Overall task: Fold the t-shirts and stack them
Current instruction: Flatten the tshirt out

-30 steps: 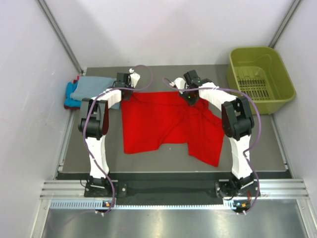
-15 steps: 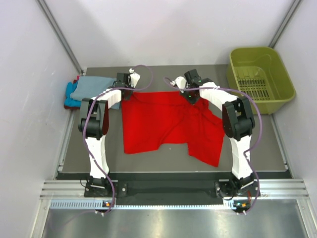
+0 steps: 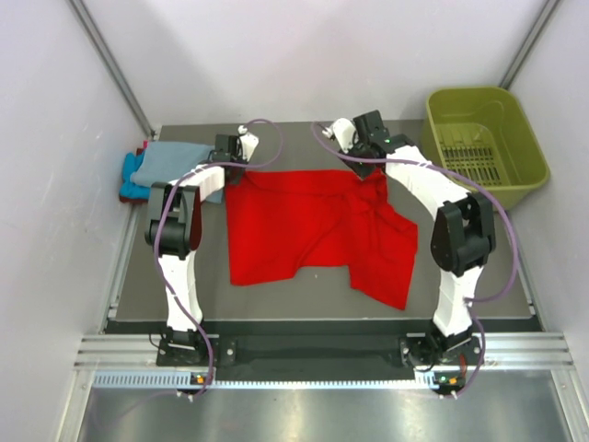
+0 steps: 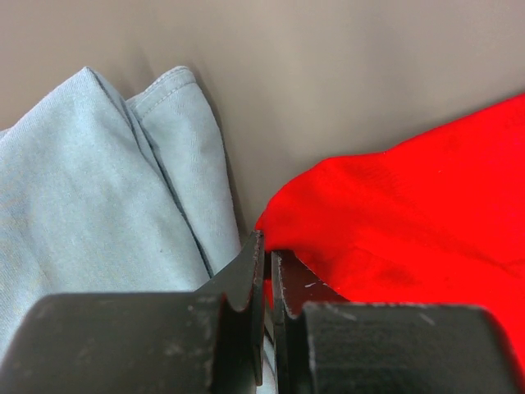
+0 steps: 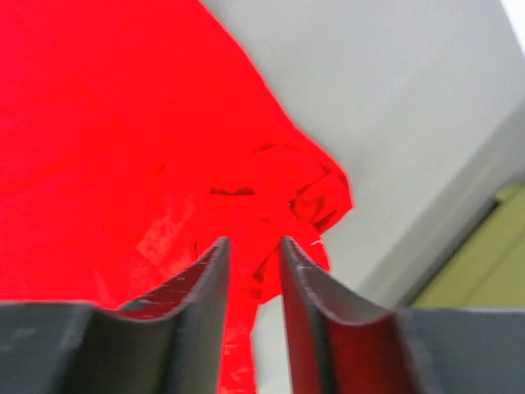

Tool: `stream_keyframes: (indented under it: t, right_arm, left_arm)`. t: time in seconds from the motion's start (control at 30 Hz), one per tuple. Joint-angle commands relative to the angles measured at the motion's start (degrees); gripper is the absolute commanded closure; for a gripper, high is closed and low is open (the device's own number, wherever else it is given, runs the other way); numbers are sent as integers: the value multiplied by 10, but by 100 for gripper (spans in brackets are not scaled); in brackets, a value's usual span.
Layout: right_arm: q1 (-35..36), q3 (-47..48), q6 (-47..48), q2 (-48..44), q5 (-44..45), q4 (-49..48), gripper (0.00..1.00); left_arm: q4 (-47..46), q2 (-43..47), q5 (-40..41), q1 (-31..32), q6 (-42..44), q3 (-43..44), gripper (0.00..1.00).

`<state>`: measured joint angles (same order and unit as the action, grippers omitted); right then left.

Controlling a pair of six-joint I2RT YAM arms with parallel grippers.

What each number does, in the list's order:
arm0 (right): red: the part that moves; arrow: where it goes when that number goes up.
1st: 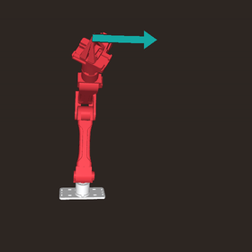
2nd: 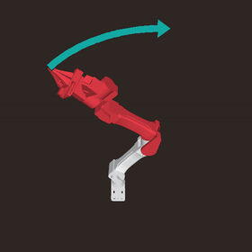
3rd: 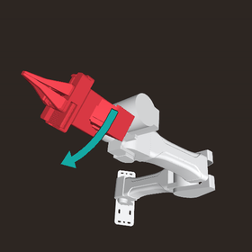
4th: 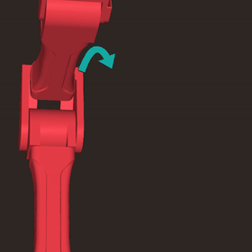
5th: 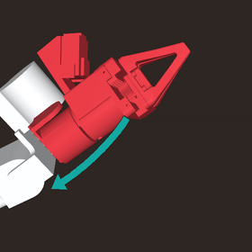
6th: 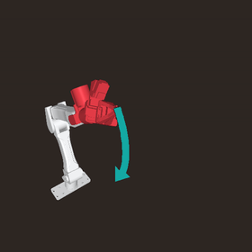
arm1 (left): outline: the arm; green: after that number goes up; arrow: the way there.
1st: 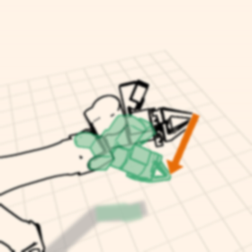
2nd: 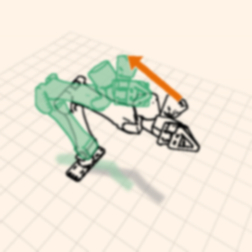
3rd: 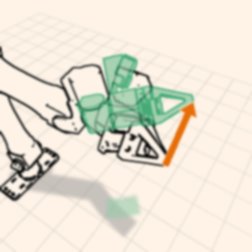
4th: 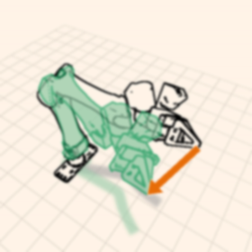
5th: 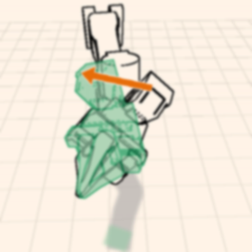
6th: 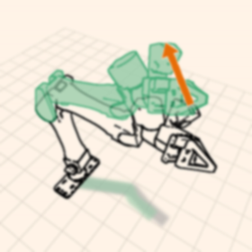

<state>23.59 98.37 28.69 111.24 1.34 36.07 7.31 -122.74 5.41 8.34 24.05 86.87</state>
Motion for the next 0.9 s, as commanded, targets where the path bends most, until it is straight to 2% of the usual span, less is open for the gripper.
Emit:
stream_keyframes:
  t: [0.0, 0.5, 0.73, 0.87]
  right_arm:
    - [-2, -8, -5, 20, -11, 14, 65]
    - [1, 29, -5, 99, -25, 11, 65]
    - [1, 22, 0, 108, -19, 10, 67]
    - [1, 24, 0, 113, -17, 8, 72]
  left_arm:
    - [-20, 26, 1, -2, -6, 13, 100]
    - [-9, 32, 6, -2, -5, -6, 100]
    - [-10, 29, 6, -2, -7, -5, 100]
    - [-11, 28, 5, -2, -5, -4, 100]
